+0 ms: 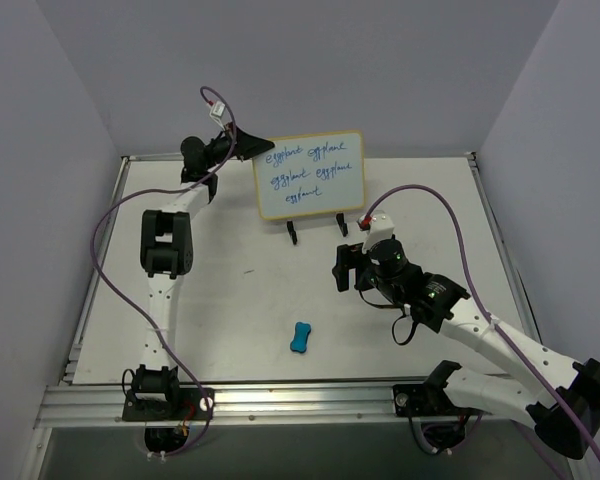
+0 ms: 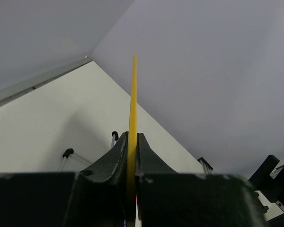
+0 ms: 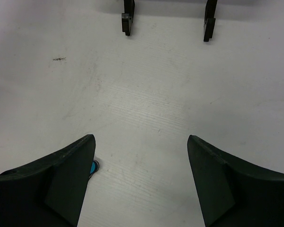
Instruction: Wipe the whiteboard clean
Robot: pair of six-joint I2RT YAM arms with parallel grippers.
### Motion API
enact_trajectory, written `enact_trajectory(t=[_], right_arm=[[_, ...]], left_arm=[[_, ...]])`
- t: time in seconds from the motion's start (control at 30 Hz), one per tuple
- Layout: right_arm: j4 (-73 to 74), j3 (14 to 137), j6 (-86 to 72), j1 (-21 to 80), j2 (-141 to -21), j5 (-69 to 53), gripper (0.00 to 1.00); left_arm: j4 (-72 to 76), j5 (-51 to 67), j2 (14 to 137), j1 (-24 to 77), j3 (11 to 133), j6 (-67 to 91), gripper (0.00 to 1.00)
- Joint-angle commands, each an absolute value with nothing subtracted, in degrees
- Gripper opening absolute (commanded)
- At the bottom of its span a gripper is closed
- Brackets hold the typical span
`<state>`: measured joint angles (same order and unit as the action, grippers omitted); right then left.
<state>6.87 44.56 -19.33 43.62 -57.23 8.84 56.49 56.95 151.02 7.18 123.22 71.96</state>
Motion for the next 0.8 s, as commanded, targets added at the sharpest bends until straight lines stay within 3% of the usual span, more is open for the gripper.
enact_trajectory(t=[0.0, 0.27, 0.37, 0.77], right_arm=[[6.50, 45.70, -19.34, 44.12, -56.25, 10.90, 0.74], [6.85, 46.75, -20.04, 44.12, -55.72, 11.08, 0.74], [7.38, 48.25, -20.21, 44.12, -55.37, 10.72, 0.74], [9.58, 48.95, -22.58, 44.30, -51.68, 10.20, 0.74]], left_arm=[[60.64, 53.26, 143.79, 6.59, 126.56, 76.19, 0.02], [62.41, 50.11, 137.03, 5.28, 122.44, 79.72, 0.02], [59.34, 48.70, 128.97, 4.40, 117.08, 76.91, 0.02], [43.77, 39.56, 94.50, 2.81, 78.96, 56.97, 0.02]])
